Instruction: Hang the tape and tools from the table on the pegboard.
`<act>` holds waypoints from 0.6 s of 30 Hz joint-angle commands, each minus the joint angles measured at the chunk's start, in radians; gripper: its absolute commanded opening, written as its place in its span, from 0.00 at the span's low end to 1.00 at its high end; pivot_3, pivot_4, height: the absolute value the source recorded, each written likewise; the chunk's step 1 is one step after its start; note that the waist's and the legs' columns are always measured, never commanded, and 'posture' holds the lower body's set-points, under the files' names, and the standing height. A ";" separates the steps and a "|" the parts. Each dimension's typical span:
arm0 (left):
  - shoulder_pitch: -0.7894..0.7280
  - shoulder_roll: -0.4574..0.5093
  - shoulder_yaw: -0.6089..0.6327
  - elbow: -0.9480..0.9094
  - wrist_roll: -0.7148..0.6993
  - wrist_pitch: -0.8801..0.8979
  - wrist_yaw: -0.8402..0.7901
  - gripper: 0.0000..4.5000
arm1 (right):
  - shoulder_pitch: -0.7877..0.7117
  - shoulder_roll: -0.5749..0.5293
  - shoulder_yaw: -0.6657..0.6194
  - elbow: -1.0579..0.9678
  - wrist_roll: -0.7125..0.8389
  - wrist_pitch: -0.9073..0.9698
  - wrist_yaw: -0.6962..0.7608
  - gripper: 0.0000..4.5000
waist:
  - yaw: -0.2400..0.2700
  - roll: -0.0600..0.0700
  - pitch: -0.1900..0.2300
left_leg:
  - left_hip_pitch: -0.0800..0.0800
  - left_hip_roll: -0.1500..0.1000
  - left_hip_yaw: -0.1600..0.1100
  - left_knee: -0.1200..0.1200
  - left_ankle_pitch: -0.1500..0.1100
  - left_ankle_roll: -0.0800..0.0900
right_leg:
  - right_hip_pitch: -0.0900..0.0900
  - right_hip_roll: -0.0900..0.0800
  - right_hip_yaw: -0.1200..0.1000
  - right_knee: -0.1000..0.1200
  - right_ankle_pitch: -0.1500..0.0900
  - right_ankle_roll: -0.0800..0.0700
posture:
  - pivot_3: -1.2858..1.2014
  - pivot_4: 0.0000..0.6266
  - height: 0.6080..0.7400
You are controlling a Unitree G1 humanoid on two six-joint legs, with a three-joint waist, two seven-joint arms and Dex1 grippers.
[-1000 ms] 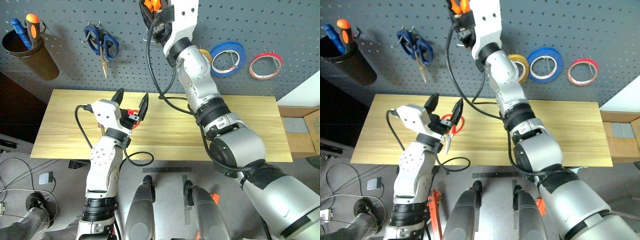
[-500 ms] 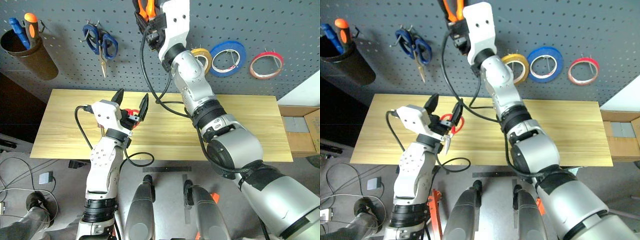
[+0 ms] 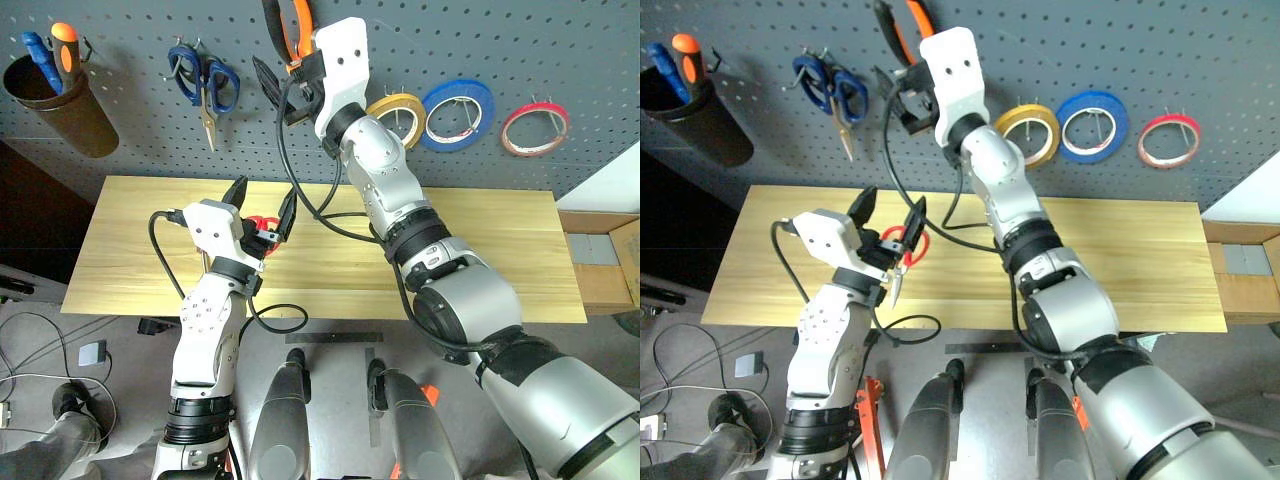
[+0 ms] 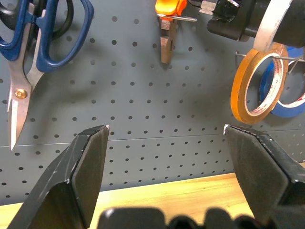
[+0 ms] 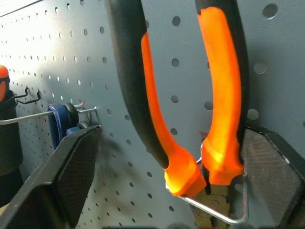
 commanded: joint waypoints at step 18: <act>0.028 0.037 0.053 0.085 0.068 -0.031 0.034 0.92 | 0.585 -0.121 0.104 -1.079 0.070 0.605 0.052 1.00 | -0.006 0.000 0.000 | 0.000 0.000 0.001 -0.003 0.000 0.000 | -0.001 0.000 0.000 -0.001 0.000 0.001 | 0.57 0.72 1.00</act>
